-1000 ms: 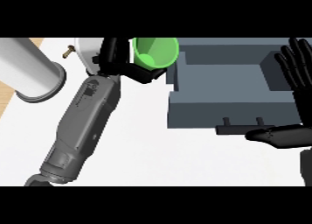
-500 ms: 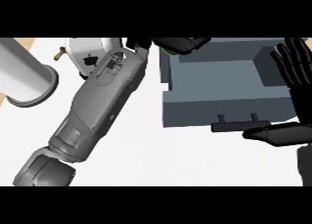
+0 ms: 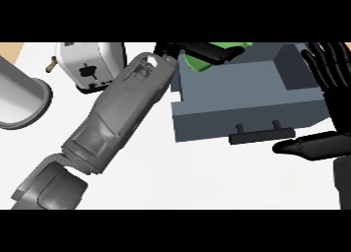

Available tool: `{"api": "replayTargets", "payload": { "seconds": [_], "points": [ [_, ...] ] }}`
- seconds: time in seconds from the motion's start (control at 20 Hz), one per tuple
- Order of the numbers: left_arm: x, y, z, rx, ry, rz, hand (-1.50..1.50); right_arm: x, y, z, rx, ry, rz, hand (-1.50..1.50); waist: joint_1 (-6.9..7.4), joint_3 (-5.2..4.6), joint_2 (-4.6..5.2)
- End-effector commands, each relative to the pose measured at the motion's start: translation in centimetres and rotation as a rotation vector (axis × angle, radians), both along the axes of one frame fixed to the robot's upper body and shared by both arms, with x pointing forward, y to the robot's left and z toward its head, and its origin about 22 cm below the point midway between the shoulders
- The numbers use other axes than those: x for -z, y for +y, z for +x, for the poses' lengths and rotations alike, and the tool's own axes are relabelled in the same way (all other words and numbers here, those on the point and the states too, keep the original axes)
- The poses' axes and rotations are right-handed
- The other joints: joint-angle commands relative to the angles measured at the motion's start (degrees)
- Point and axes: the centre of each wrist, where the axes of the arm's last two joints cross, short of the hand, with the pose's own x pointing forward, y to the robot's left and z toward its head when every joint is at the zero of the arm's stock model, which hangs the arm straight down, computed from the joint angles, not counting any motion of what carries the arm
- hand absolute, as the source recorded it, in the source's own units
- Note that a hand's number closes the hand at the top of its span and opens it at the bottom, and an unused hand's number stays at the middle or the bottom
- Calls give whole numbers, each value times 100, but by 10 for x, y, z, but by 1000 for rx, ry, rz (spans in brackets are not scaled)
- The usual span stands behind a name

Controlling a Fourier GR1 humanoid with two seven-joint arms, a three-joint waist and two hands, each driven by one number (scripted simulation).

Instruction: Pick up the cup, place it into the drawer and close the drawer

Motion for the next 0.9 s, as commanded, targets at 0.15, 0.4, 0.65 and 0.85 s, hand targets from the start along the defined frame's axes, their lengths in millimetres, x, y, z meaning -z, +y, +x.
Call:
{"api": "replayTargets", "payload": {
  "seconds": [0.15, 0.4, 0.65, 0.85],
  "points": [
    [34, 8, -2, 53, 103, 141, 150, 4, 18, 6, -57, -10, -3, -150, -295, 3, 101],
    [37, 5, -6, 47, 89, 105, -150, -9, 30, 13, -118, -46, -6, -150, -556, -1, 136],
    [37, 7, -8, 54, 75, -77, -150, -8, 50, 15, -334, -12, 16, -150, -643, -7, 169],
    [23, 2, -9, 110, 0, -209, -150, -6, 64, 16, -546, 24, -26, 150, -576, -10, 151]
  ]
}}
